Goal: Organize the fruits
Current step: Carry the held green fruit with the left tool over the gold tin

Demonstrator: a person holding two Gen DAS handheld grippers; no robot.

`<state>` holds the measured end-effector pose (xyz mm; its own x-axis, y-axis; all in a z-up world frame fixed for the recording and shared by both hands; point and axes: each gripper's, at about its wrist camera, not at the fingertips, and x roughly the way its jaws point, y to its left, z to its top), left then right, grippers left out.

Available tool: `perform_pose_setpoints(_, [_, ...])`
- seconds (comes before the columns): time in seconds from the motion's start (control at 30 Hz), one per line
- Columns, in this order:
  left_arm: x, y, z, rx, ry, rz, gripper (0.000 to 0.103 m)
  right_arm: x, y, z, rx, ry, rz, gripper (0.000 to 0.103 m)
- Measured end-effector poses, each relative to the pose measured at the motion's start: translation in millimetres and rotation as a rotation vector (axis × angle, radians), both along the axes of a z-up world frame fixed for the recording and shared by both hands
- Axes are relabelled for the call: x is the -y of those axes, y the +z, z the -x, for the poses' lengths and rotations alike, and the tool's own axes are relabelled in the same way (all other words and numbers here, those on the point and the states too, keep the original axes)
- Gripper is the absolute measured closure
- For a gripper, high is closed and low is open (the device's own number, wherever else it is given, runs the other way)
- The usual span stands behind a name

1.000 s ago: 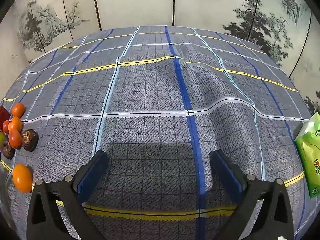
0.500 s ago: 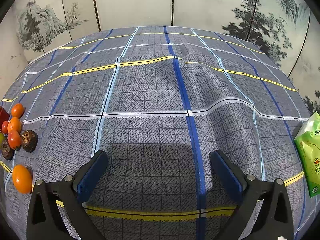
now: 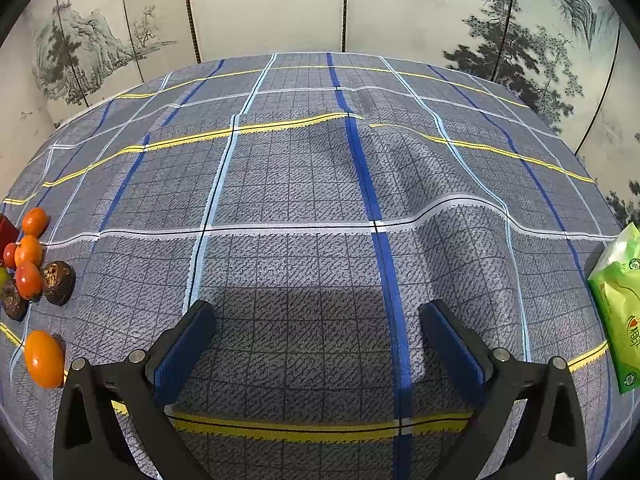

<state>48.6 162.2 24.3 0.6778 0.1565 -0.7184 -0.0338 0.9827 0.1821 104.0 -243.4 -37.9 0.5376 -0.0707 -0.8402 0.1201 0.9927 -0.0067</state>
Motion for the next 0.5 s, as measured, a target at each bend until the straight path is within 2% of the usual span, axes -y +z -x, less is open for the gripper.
perform_pose_setpoints(0.27, [-21.2, -13.7, -28.3, -0.029, -0.001, -0.030, 0.066, -1.9, 2.7, 1.8, 0.001, 0.030, 0.001, 0.001])
perform_pose_setpoints(0.4, [-23.9, -16.8, -38.9, -0.040, -0.022, -0.057, 0.066, -19.2, 36.8, 27.6, 0.171, 0.116, 0.030, 0.003])
perform_pose_setpoints(0.5, [-28.5, -22.8, -51.2, -0.059, -0.029, -0.069, 0.066, -41.5, 70.6, 52.2, 0.286, 0.268, -0.043, 0.002])
